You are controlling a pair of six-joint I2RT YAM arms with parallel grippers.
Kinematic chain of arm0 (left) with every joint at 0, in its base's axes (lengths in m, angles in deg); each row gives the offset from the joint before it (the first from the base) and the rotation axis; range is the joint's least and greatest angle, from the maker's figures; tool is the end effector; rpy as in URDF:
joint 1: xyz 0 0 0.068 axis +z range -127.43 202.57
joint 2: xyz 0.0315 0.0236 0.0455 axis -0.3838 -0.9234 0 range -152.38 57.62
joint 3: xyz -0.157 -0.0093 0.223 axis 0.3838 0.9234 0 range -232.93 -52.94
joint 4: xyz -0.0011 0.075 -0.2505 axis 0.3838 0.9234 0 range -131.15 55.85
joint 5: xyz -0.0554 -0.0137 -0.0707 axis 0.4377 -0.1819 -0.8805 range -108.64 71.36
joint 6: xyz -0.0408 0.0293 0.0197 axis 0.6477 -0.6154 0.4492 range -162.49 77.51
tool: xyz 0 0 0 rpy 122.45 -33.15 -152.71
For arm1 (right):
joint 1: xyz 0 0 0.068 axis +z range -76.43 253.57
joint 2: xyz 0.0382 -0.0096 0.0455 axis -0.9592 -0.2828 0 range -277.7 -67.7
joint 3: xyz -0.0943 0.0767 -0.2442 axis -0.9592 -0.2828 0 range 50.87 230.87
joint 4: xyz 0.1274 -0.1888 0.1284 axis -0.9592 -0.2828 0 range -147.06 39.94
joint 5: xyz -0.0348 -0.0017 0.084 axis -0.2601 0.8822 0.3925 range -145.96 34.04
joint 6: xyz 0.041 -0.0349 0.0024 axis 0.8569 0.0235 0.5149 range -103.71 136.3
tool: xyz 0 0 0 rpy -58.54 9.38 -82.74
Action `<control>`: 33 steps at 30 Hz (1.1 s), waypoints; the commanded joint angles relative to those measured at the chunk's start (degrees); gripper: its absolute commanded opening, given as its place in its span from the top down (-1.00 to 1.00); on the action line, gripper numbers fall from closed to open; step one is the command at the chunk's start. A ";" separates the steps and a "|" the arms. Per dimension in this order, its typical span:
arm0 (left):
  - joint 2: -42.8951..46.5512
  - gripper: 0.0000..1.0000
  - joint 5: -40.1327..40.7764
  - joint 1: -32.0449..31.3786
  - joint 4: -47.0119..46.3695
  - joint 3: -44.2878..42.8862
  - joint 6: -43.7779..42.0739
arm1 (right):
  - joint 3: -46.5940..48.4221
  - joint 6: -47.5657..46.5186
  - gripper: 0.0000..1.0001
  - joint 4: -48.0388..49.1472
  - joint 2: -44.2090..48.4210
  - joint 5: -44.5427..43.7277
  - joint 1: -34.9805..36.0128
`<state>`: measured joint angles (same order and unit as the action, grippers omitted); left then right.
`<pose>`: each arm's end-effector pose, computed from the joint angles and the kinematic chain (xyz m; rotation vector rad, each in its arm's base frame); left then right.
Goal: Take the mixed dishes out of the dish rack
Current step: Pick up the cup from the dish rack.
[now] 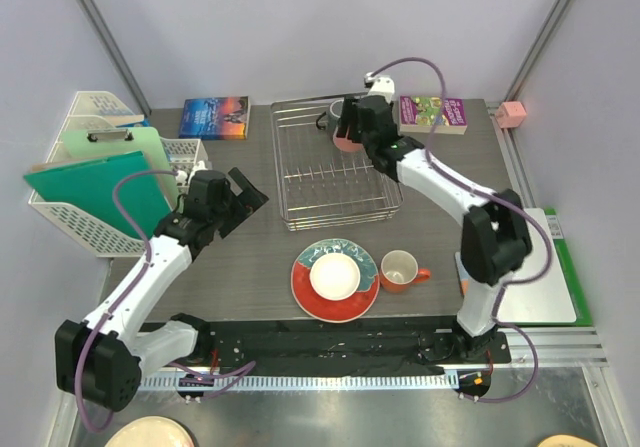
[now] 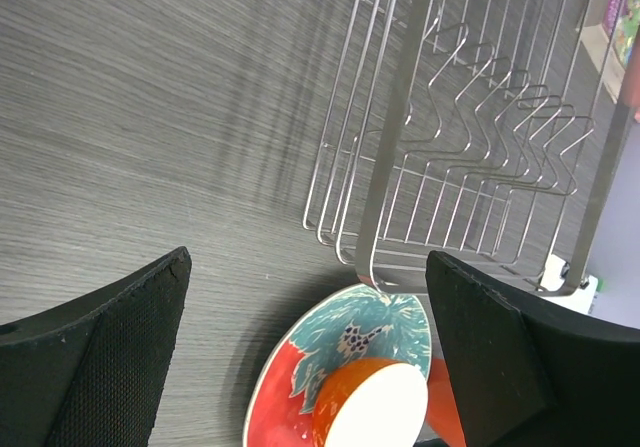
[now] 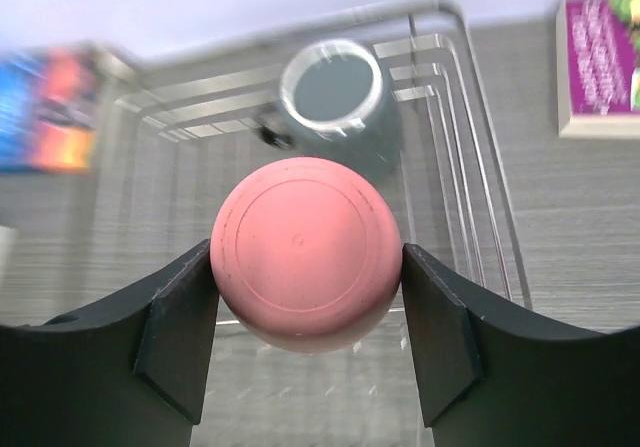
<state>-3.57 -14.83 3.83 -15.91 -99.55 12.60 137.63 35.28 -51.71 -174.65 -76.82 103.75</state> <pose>0.2177 -0.0714 0.2712 -0.7636 2.2086 -0.5951 0.3930 0.2140 0.2979 0.0508 1.9314 0.2185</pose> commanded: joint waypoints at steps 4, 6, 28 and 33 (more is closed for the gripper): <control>3.00 -0.86 -2.39 -0.15 -2.73 -1.73 0.37 | -10.45 15.87 0.98 5.25 21.51 9.07 0.76; 4.84 -0.82 -5.12 -0.15 -6.48 -0.24 0.54 | -16.78 19.93 0.98 9.71 25.91 16.70 0.77; 12.32 -1.00 -27.37 -0.86 -56.61 16.29 12.41 | -39.48 47.46 0.98 45.59 27.95 35.01 6.12; 13.02 -1.00 -26.14 -1.12 -58.63 16.90 11.88 | -38.60 46.94 0.98 45.95 25.66 34.75 7.70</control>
<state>8.12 -40.79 3.06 -69.35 -82.08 24.97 96.62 82.05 -10.16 -147.94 -42.28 110.39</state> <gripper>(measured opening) 0.996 0.697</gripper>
